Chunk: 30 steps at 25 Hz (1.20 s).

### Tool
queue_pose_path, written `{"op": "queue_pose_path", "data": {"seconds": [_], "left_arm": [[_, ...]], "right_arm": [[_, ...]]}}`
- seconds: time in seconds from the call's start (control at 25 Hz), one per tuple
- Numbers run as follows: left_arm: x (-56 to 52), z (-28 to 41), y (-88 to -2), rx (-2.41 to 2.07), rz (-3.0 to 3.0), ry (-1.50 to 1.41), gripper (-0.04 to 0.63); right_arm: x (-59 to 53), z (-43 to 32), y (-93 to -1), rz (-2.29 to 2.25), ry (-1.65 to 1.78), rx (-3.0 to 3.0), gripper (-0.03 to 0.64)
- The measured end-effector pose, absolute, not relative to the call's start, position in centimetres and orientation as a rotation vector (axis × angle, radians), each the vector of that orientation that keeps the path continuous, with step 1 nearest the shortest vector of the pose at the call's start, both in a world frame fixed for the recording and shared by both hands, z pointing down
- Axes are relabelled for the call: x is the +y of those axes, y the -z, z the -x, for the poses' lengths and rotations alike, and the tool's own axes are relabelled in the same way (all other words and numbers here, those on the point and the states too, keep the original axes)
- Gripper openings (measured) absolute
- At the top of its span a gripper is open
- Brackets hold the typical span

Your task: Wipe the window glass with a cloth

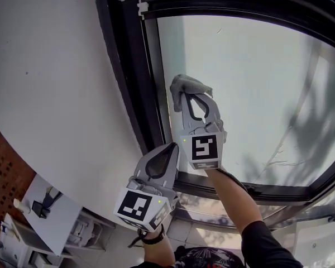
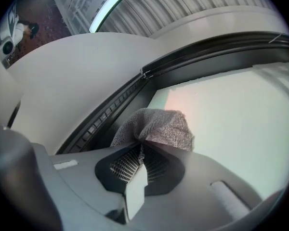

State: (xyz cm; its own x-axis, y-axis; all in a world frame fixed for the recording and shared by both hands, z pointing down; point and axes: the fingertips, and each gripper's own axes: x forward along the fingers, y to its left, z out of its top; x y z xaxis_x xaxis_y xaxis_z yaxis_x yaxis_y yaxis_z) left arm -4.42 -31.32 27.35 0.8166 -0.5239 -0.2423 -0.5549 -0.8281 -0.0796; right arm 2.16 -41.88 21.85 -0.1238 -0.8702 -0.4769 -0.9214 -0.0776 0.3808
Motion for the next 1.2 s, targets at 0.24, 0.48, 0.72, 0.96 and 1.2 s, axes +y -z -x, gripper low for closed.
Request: {"op": "queue_pose_path", "data": {"seconds": [0.24,0.48,0.72,0.96,1.2], "left_arm": [[-29.4,1.6,-28.1,0.939,2.777,-0.273,0.006],[-24.8,-0.1,-25.2,0.948,2.745,-0.308,0.006],[-23.4,-4.7,-27.9,0.686,2.863,-0.233,0.006],[-20.5,-8.8,-29.1,0.531,2.858,-0.215,0.006],[-19.7,-10.5,-30.0,0.564,2.953,-0.316,0.006]], "right_arm": [[-36.9,-9.9,-21.7,2.114,-0.939,1.932,0.015],[-33.7,-15.3,-22.4,2.246,-0.964,1.842,0.016],[-29.7,-21.5,-22.3,2.327,-0.951,1.751,0.017],[-25.6,-27.1,-22.2,2.366,-0.914,1.639,0.017],[-21.7,-33.1,-22.7,2.419,-0.884,1.555,0.017]]}}
